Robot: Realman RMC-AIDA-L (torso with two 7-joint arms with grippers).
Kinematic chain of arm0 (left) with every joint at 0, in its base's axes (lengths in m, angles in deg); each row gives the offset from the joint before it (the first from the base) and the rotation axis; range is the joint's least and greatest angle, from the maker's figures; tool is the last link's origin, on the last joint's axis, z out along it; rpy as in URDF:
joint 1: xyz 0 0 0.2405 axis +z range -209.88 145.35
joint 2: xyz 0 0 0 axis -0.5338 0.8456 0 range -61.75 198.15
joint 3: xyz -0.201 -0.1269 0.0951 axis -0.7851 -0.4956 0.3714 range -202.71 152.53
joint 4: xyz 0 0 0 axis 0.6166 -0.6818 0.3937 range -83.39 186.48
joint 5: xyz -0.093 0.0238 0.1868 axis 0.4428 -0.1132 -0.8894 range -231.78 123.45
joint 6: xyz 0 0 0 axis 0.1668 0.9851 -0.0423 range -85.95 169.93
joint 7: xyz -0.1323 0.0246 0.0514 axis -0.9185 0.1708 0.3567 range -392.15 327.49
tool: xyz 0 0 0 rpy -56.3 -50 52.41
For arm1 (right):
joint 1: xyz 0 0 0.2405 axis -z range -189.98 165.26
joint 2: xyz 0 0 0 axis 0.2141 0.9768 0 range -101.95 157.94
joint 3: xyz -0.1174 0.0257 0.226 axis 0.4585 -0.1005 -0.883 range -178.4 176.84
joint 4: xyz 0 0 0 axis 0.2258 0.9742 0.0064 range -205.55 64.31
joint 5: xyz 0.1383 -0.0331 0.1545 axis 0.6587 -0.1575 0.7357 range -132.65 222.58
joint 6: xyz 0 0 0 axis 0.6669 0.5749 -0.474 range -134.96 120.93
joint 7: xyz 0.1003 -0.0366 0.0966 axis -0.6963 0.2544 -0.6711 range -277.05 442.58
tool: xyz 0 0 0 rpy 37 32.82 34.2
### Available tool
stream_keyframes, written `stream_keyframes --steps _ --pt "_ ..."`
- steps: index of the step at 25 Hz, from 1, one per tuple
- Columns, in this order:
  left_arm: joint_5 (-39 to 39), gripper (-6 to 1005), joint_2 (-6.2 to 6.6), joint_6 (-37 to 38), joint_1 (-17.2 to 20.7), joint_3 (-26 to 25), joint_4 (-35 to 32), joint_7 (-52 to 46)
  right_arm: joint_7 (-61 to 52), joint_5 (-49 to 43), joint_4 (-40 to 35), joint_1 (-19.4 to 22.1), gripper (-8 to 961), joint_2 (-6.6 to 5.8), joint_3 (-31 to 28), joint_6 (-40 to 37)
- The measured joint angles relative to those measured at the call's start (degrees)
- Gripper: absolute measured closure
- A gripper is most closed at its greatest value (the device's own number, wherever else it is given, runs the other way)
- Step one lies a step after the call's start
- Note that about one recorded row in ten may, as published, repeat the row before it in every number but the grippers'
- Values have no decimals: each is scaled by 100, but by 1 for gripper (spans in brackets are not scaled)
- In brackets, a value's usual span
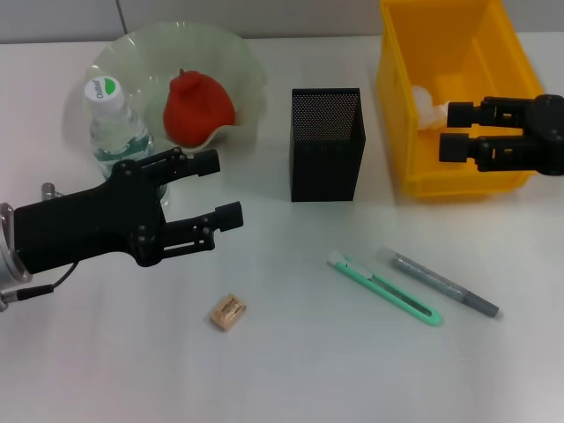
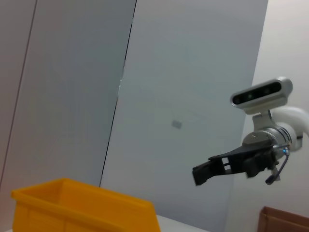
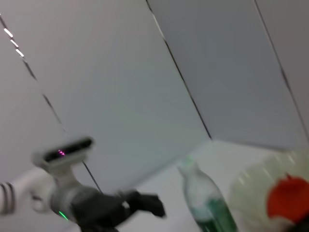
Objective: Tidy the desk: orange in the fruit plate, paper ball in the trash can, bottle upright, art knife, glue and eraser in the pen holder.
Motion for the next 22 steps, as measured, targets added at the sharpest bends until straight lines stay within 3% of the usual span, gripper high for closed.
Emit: stream_keyframes --steps 3,9,14,22 --pt "-1 212 -1 -11 -1 0 17 2 -401 -328 -306 -175 140 -16 89 16" --pt "-1 212 4 -134 -48 -1 202 160 -1148 -1191 -398 -830 140 -248 269 -92" --pt "0 212 4 -164 -27 -1 209 232 -1664 -1794 -478 -1269 141 -344 611 -120" --pt "0 212 7 -241 2 -1 212 241 -2035 -2180 -435 -1712 141 -366 1287 -155"
